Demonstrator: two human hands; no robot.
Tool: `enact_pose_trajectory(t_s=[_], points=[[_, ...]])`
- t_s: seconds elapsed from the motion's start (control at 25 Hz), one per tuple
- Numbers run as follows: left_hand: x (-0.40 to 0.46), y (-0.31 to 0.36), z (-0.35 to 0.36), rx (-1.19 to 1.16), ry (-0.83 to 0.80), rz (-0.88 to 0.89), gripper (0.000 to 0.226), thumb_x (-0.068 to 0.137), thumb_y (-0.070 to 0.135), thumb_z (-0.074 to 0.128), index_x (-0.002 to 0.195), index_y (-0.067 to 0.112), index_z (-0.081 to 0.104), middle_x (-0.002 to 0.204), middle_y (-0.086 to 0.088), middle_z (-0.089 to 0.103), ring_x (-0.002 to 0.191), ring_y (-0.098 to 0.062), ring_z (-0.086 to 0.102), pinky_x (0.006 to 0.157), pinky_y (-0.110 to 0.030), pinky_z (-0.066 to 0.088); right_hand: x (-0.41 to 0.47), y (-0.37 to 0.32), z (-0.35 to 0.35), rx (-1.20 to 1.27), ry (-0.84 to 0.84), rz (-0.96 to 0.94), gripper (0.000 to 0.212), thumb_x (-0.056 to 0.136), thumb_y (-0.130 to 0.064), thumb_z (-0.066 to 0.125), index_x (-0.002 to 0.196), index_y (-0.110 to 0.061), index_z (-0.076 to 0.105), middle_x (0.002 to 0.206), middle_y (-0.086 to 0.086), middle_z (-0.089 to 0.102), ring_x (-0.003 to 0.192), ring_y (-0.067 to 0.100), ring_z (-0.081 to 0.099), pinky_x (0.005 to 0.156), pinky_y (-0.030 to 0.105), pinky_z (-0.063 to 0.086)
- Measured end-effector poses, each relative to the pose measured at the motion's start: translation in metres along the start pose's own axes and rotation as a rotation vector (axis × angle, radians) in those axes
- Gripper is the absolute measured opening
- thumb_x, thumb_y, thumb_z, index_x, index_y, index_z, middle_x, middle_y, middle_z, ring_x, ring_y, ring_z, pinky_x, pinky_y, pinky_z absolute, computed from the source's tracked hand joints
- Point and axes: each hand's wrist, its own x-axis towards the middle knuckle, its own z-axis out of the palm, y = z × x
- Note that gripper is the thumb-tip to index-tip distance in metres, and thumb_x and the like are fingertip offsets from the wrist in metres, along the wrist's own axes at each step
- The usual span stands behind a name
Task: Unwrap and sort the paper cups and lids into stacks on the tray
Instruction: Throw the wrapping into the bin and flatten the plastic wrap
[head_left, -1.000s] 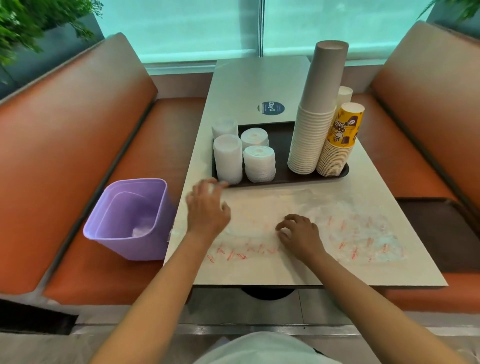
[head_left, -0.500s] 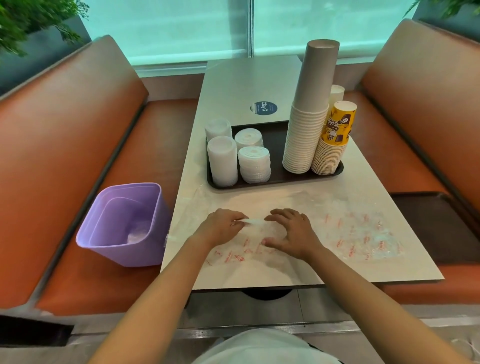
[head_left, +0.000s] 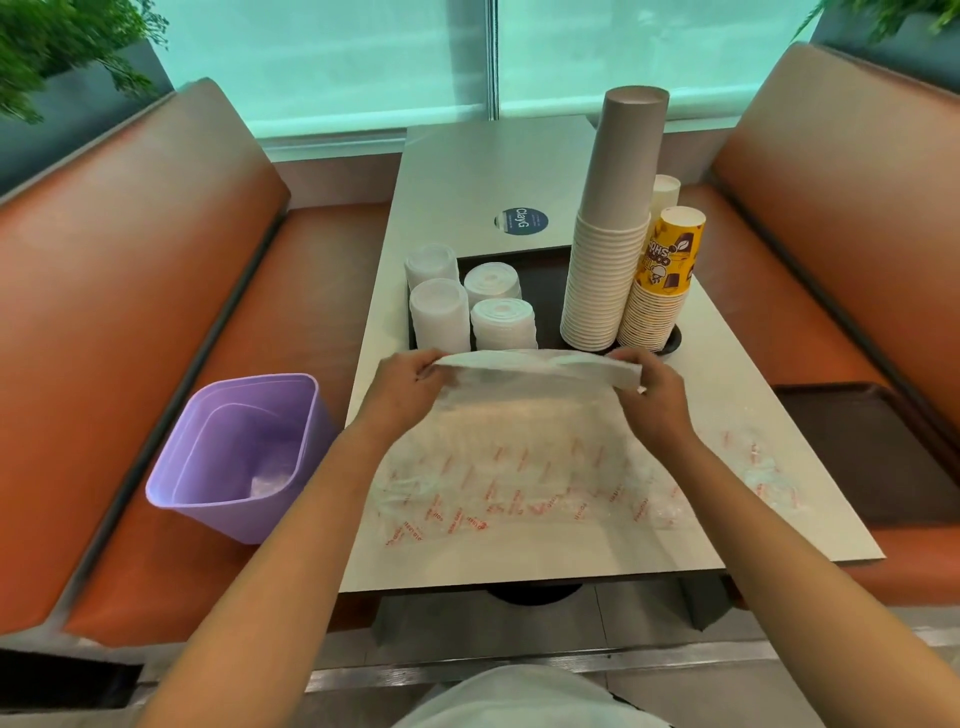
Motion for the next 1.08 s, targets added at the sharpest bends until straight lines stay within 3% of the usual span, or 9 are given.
enact_pose_trajectory(t_s=[0.12, 0.24, 0.32, 0.4, 0.48, 0.64, 0.72, 0.88, 1.08], points=[[0.003, 0.006, -0.007, 0.119, -0.086, -0.044, 0.036, 0.086, 0.018, 0.063, 0.120, 0.028, 0.062, 0.103, 0.001, 0.067, 0.084, -0.006, 0.061, 0.074, -0.014, 0.048, 0.007, -0.023, 0.001, 0.074, 0.023, -0.074, 0.014, 0.093, -0.002, 0.051, 0.096, -0.010, 0.062, 0.083, -0.003, 0.058, 0.078, 0.007, 0.053, 0.071, 0.019, 0.042], [0.002, 0.017, 0.005, 0.245, -0.317, 0.089, 0.084, 0.075, 0.037, 0.075, 0.143, 0.043, 0.026, 0.134, 0.010, 0.051, 0.119, -0.015, 0.047, 0.109, -0.037, 0.033, 0.010, -0.052, 0.003, 0.042, -0.138, -0.148, 0.017, 0.093, -0.003, 0.051, 0.095, -0.015, 0.062, 0.083, -0.011, 0.057, 0.077, 0.001, 0.053, 0.064, 0.007, 0.042], [0.003, 0.026, 0.017, 0.112, -0.334, 0.117, 0.072, 0.078, 0.029, 0.075, 0.140, 0.033, 0.039, 0.124, 0.007, 0.056, 0.115, -0.012, 0.049, 0.105, -0.033, 0.035, 0.014, -0.065, 0.005, 0.001, -0.288, -0.199, 0.019, 0.092, -0.003, 0.053, 0.094, -0.017, 0.064, 0.084, -0.006, 0.061, 0.073, 0.004, 0.055, 0.063, 0.009, 0.045], [0.007, 0.032, 0.019, -0.051, -0.291, 0.101, 0.031, 0.081, 0.011, 0.070, 0.110, 0.021, 0.065, 0.102, 0.001, 0.068, 0.098, -0.013, 0.060, 0.091, -0.028, 0.045, 0.019, -0.068, 0.003, -0.072, -0.344, -0.223, 0.019, 0.092, -0.007, 0.054, 0.088, -0.022, 0.065, 0.080, -0.007, 0.063, 0.073, 0.005, 0.057, 0.067, 0.020, 0.046], [0.008, 0.039, 0.013, -0.328, -0.261, 0.000, 0.019, 0.084, 0.000, 0.062, 0.087, 0.018, 0.068, 0.077, 0.003, 0.069, 0.075, -0.011, 0.064, 0.073, -0.024, 0.050, 0.025, -0.057, -0.006, 0.156, -0.387, -0.100, 0.010, 0.094, -0.024, 0.056, 0.086, -0.026, 0.062, 0.081, -0.014, 0.065, 0.084, 0.007, 0.063, 0.074, 0.027, 0.048], [0.014, 0.052, 0.003, -0.904, -0.319, -0.257, 0.026, 0.099, 0.013, 0.041, 0.087, 0.015, 0.064, 0.064, 0.005, 0.066, 0.055, -0.012, 0.065, 0.055, -0.026, 0.052, 0.023, -0.034, -0.011, 0.583, -0.728, 0.102, 0.082, 0.048, -0.092, 0.054, 0.104, -0.034, 0.071, 0.109, -0.012, 0.070, 0.111, 0.014, 0.061, 0.103, 0.034, 0.040], [0.020, 0.053, 0.005, -0.932, -0.350, -0.356, 0.027, 0.101, 0.018, 0.037, 0.093, 0.015, 0.063, 0.066, 0.006, 0.068, 0.057, -0.012, 0.066, 0.053, -0.025, 0.053, 0.019, -0.034, -0.003, 0.545, -0.774, 0.091, 0.072, 0.043, -0.085, 0.066, 0.097, -0.038, 0.073, 0.100, -0.018, 0.071, 0.106, 0.016, 0.062, 0.104, 0.036, 0.041], [0.027, 0.051, 0.009, -0.967, -0.295, -0.507, 0.028, 0.100, 0.029, 0.042, 0.093, 0.015, 0.065, 0.077, 0.000, 0.069, 0.060, -0.012, 0.067, 0.054, -0.026, 0.055, 0.017, -0.044, 0.010, 0.507, -0.519, 0.179, 0.012, 0.085, -0.017, 0.065, 0.095, -0.012, 0.066, 0.086, -0.001, 0.068, 0.074, 0.019, 0.061, 0.069, 0.030, 0.056], [0.021, 0.040, 0.013, -0.652, -0.353, -0.439, 0.007, 0.092, 0.016, 0.059, 0.089, 0.017, 0.065, 0.085, 0.001, 0.066, 0.073, -0.011, 0.063, 0.065, -0.031, 0.053, 0.024, -0.042, 0.005, 0.443, -0.347, 0.275, 0.013, 0.093, -0.009, 0.055, 0.086, -0.014, 0.065, 0.079, 0.003, 0.061, 0.053, 0.012, 0.052, 0.054, 0.027, 0.050]])
